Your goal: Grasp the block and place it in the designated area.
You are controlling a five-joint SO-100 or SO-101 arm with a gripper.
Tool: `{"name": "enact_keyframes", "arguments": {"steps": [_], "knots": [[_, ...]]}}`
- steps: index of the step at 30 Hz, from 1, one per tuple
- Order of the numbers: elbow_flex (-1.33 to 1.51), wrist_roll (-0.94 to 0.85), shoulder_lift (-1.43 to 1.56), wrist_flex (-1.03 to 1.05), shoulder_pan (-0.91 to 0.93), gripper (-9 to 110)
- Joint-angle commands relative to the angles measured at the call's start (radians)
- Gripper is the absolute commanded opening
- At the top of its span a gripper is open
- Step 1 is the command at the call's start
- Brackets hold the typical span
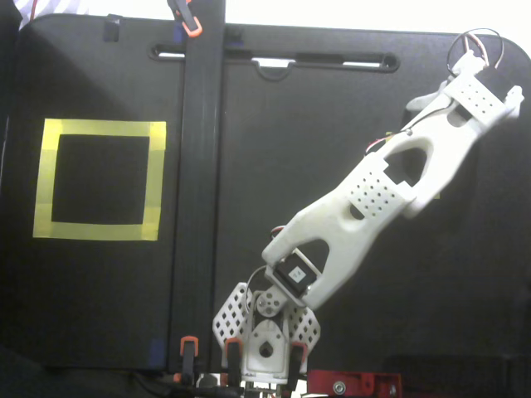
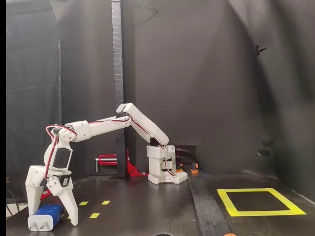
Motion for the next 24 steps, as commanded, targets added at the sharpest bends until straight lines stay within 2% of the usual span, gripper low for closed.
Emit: {"name": "enact_keyframes", "arguments": {"steps": [1, 13, 24], "knots": [[-0.048, 0.005, 0.005, 0.002, 0.0, 44], [-0.046, 0.002, -0.012, 0.002, -0.005, 43], [-0.041, -0.003, -0.021, 0.003, -0.005, 34]]}}
